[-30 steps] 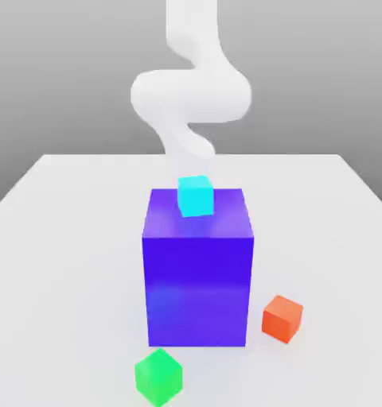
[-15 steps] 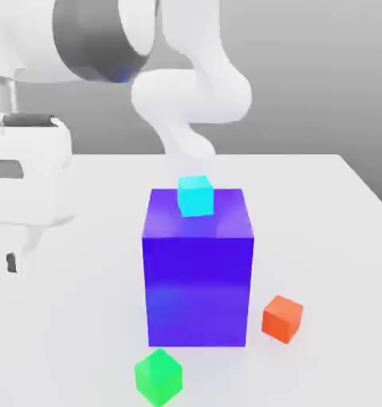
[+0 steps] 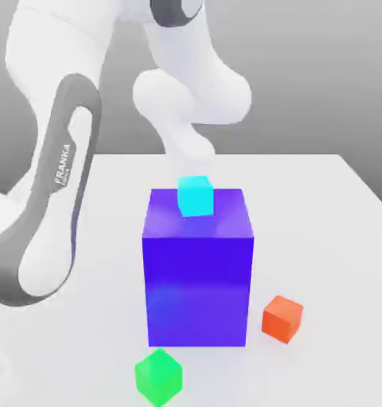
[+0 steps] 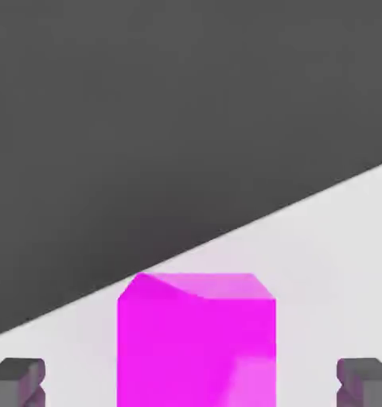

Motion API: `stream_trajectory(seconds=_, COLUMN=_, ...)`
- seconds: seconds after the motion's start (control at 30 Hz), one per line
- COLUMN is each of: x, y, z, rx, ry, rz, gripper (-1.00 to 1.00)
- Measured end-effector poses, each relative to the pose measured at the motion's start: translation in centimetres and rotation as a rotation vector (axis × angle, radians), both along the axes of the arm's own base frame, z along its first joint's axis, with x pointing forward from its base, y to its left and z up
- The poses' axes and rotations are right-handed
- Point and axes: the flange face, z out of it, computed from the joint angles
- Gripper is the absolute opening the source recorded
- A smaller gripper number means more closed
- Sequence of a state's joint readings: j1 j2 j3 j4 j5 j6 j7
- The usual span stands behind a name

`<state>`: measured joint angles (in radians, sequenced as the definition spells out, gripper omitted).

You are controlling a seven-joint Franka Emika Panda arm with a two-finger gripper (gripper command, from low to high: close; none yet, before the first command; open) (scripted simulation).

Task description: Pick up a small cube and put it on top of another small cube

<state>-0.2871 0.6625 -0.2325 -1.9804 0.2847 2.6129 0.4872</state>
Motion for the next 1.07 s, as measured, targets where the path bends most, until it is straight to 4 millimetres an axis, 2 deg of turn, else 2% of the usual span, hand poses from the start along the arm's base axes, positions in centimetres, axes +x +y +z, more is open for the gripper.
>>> stream_trajectory(seconds=0.13, x=0.0, y=0.0, z=0.0, rx=0.002, ry=0.0, rz=0.0, gripper=-1.0)
stream_trajectory(seconds=0.17, x=0.0, y=0.0, z=-0.6, rx=0.002, ry=0.0, rz=-0.001, gripper=-1.0)
stream_trajectory(seconds=0.23, x=0.0, y=0.0, z=1.0, rx=0.001, ry=0.0, rz=0.0, gripper=-1.0)
stream_trajectory(seconds=0.33, x=0.0, y=0.5, z=5.1, rx=0.002, ry=0.0, rz=0.007, gripper=-1.0)
stream_trajectory(seconds=0.47, x=-0.2, y=7.4, z=7.5, rx=0.009, ry=0.002, rz=0.119, gripper=-1.0)
stream_trajectory(seconds=0.57, x=-1.0, y=13.0, z=8.7, rx=0.011, ry=0.003, rz=0.219, gripper=-1.0)
stream_trajectory(seconds=0.77, x=-4.8, y=23.7, z=10.7, rx=0.005, ry=0.002, rz=0.432, gripper=-1.0)
stream_trajectory(seconds=0.83, x=-5.5, y=25.2, z=9.5, rx=0.002, ry=0.001, rz=0.466, gripper=-1.0)
stream_trajectory(seconds=0.93, x=-5.7, y=25.6, z=6.0, rx=0.001, ry=0.001, rz=0.476, gripper=-1.0)
stream_trajectory(seconds=0.97, x=-5.8, y=25.7, z=5.0, rx=0.001, ry=0.001, rz=0.477, gripper=1.0)
stream_trajectory(seconds=1.07, x=-5.8, y=25.7, z=5.0, rx=0.001, ry=0.001, rz=0.477, gripper=1.0)
